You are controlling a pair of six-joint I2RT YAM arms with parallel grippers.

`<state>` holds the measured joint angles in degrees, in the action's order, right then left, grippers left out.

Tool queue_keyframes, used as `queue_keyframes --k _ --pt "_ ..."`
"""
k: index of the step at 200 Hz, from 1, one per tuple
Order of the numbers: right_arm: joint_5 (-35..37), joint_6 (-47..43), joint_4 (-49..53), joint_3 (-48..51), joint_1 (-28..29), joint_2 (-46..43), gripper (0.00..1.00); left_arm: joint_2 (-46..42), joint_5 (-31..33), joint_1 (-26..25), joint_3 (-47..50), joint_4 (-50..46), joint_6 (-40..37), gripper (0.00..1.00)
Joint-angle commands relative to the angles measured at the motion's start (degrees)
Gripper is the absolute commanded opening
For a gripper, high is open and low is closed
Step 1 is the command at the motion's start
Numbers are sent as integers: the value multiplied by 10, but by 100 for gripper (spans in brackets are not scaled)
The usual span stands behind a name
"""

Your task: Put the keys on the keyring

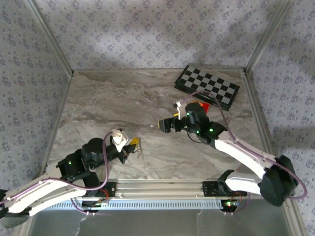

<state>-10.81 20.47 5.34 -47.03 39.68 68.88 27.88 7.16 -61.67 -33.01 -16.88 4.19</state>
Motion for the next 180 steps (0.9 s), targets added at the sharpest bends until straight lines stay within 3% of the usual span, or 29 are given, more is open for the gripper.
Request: queue_keyframes --k 1,42,102,180 --pt "-28 44 47 -11 15 58 99 -16 37 -4 -4 -3 13 0" --pt "-17 93 24 -20 78 139 94 -49 91 -4 4 -18 24 0" --pt "7 122 -8 -47 164 232 75 -82 137 -4 11 -41 38 0" --pt "21 128 -39 -70 195 292 55 -123 132 -4 20 -39 42 0"
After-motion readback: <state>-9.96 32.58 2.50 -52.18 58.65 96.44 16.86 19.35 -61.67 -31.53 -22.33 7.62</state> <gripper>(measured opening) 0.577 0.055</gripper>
